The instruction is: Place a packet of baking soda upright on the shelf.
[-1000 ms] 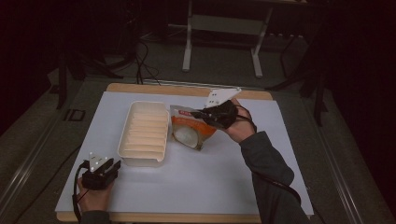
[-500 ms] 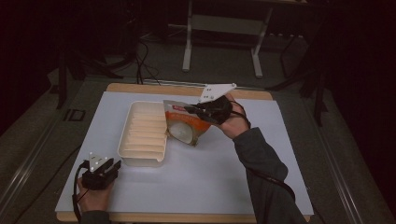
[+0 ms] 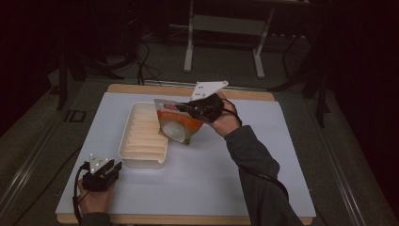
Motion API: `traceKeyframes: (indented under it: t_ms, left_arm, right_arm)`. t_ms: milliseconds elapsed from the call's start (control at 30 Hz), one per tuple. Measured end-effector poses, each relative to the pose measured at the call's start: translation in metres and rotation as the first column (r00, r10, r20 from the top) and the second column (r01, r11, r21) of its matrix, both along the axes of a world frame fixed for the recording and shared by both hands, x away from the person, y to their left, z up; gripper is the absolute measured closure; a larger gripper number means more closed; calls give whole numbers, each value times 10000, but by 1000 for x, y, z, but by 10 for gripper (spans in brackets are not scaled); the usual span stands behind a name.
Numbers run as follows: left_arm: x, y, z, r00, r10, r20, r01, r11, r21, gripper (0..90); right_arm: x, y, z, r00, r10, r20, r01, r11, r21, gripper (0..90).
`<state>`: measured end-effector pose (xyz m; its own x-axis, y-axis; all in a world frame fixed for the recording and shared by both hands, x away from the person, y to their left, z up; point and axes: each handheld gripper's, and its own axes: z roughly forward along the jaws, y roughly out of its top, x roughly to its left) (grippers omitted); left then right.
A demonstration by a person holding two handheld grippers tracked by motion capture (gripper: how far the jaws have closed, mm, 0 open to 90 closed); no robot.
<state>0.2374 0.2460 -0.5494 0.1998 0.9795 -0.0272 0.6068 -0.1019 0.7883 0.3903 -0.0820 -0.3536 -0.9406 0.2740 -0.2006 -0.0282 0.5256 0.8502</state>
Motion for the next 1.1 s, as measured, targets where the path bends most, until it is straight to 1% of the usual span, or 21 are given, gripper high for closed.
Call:
traceKeyframes:
  t_ms: [100,200,333,533,567,667,700,733,767,800,833,933,1033,1100]
  left_arm:
    - [0,0,0,10000,-4,0,4,10000,2,662]
    - [0,0,0,10000,-18,3,18,10000,28,661]
    - [0,0,0,10000,-4,13,4,10000,18,662]
    - [0,0,0,10000,-11,6,11,10000,-4,661]
    - [0,0,0,10000,-4,7,4,10000,-13,661]
    - [0,1,0,10000,-13,12,13,10000,-31,661]
    - [0,1,0,10000,-12,12,12,10000,-32,661]
    - [0,1,0,10000,-18,24,18,10000,-30,661]
    - [0,1,0,10000,-13,45,13,10000,-34,661]
    - [0,1,0,10000,-17,44,17,10000,-41,661]
    - [0,1,0,10000,-18,45,18,10000,-45,661]
    - [0,1,0,10000,-20,50,21,10000,-61,661]
    - [-1,1,0,10000,-4,89,5,9999,-125,661]
    - [-1,1,0,10000,-23,54,23,10000,-91,661]
  right_arm:
    - [1,3,-2,10000,36,-50,-35,9999,95,900]
    - [3,10,-5,9998,133,-169,-127,9994,310,900]
    - [3,16,-6,9996,173,-212,-164,9991,390,900]
    - [6,31,-6,9991,309,-280,-291,9977,612,900]
    - [6,31,-6,9991,309,-280,-291,9977,612,900]
    - [7,41,-7,9985,375,-397,-344,9964,770,900]
    - [7,41,-7,9985,375,-397,-344,9964,770,900]
    - [8,46,-8,9981,432,-433,-395,9957,836,900]
    - [8,46,-8,9981,432,-433,-395,9957,836,900]
    - [8,51,-8,9980,452,-447,-412,9953,874,900]
    - [8,51,-8,9980,452,-447,-412,9953,874,900]
    - [8,59,-9,9975,506,-492,-458,9945,947,900]
    - [8,60,-9,9974,535,-491,-486,9942,958,900]
    - [11,62,-11,9972,506,-552,-446,9934,1058,900]
